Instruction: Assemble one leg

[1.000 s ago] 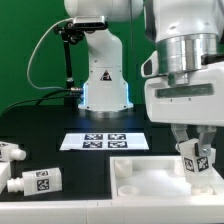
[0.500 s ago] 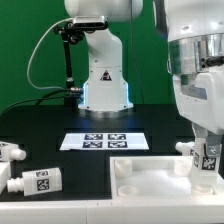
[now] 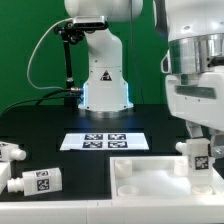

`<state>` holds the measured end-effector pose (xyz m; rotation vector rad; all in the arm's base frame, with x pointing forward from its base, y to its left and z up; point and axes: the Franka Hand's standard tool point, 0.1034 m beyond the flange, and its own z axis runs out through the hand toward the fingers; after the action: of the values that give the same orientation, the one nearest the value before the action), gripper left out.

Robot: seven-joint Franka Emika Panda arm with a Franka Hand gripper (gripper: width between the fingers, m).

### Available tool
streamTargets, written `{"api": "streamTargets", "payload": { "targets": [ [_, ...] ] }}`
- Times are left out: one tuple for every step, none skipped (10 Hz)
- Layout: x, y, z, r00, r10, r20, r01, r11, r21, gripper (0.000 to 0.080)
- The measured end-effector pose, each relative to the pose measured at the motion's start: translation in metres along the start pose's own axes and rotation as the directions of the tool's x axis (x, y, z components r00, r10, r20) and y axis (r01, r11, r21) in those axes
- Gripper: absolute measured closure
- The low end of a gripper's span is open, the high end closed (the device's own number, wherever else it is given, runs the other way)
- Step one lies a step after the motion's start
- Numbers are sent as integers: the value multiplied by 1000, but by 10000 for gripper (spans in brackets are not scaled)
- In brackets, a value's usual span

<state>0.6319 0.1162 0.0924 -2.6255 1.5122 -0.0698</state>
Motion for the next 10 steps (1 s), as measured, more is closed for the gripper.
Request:
{"api": "streamTargets", "payload": {
  "targets": [
    [0,-1,-2,993,-121,-9,121,993,7,163],
    [-4,4,-2,984,-176,-20,177,984,16,163],
    [-3,7,0,967,-254,-21,254,967,8,163],
    [-2,7,0,950,-312,-23,312,950,5,152],
    [-2,8,1,925,-380,-25,380,925,-3,152],
    [0,6,2,834,-551,-38,550,834,-41,151],
    [-1,3,4,800,-598,-42,596,801,-48,151],
    [0,4,4,806,-590,-42,589,807,-48,170],
    [0,4,5,817,-575,-43,574,818,-47,170],
    [0,4,5,823,-567,-43,565,824,-47,350]
  ]
}}
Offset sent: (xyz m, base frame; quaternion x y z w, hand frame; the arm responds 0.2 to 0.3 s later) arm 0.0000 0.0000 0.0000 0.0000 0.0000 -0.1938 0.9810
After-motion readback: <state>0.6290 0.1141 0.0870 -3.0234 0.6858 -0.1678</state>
